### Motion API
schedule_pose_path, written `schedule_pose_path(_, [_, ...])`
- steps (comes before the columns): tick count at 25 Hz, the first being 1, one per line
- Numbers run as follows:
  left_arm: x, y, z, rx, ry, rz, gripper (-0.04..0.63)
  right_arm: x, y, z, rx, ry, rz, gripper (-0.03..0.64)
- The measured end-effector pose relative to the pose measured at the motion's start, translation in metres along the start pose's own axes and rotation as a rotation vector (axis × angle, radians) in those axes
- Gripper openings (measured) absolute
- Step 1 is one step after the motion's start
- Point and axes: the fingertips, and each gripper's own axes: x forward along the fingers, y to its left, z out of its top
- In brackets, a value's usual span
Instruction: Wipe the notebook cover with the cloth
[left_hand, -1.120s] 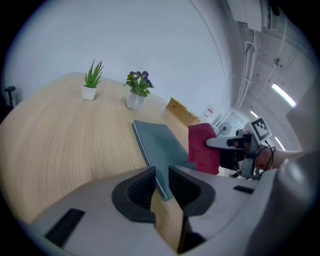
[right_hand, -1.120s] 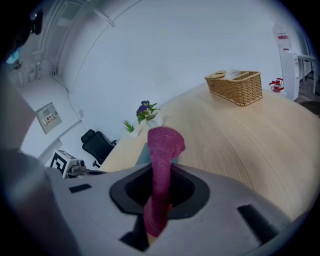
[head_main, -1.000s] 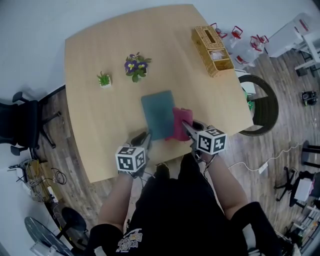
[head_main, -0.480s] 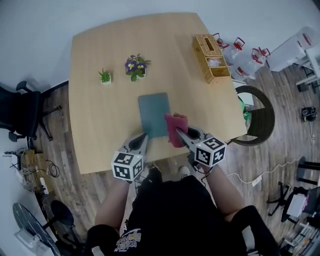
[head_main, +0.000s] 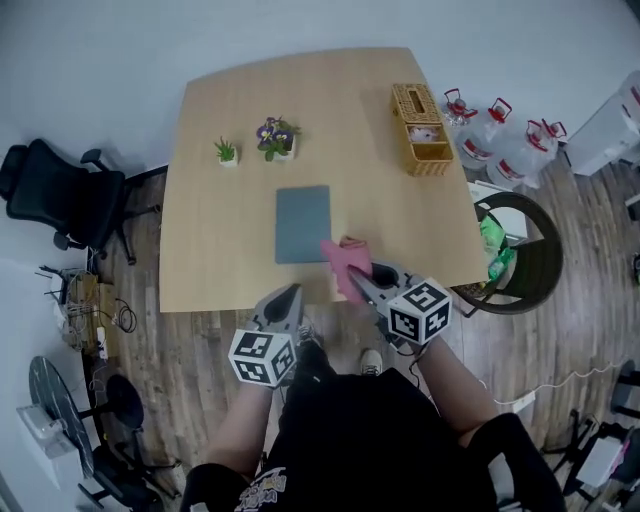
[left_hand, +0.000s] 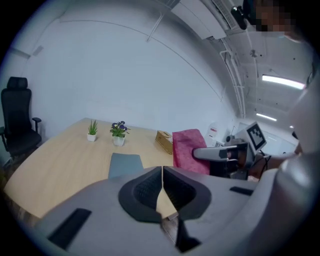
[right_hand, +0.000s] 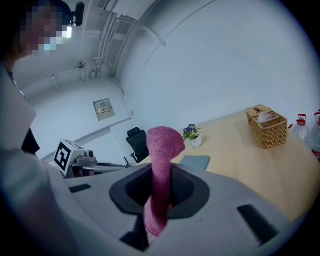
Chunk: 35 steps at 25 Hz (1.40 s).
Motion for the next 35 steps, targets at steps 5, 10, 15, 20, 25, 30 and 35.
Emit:
schedule_pose_path(5, [-0.039,-0.044,-0.009,0.004,-0.056,0.091,0.011,-0.037,0.013,-0.011,-0.029,0.010,0.082,0.066])
schedule_pose_path(10, [-0.074,-0.061,-0.027,0.015,-0.057,0.151,0.011,-0.049,0.029,-0.023,-0.026,0.014,0.123,0.066])
schedule_pose_path(15, [-0.095,-0.066,-0.034,0.002,-0.082,0.185,0.011,-0.055,0.058,-0.034,-0.074,0.022,0.173,0.065])
schedule_pose_path(20, [-0.109,-0.064,-0.035,-0.006,-0.100,0.190,0.011,-0.051,0.082,-0.043,-0.094,0.034,0.198,0.066])
schedule_pose_path(25, [-0.124,-0.056,-0.040,-0.023,-0.111,0.146,0.011,-0.043,0.108,-0.052,-0.096,0.039,0.187,0.066])
schedule_pose_path(30, [-0.133,-0.049,-0.041,-0.004,-0.102,0.071,0.011,-0.045,0.121,-0.050,-0.086,0.014,0.113,0.064])
schedule_pose_path(35, [-0.138,-0.047,-0.038,0.007,-0.106,-0.018,0.011,-0.055,0.125,-0.045,-0.074,-0.025,0.012,0.064])
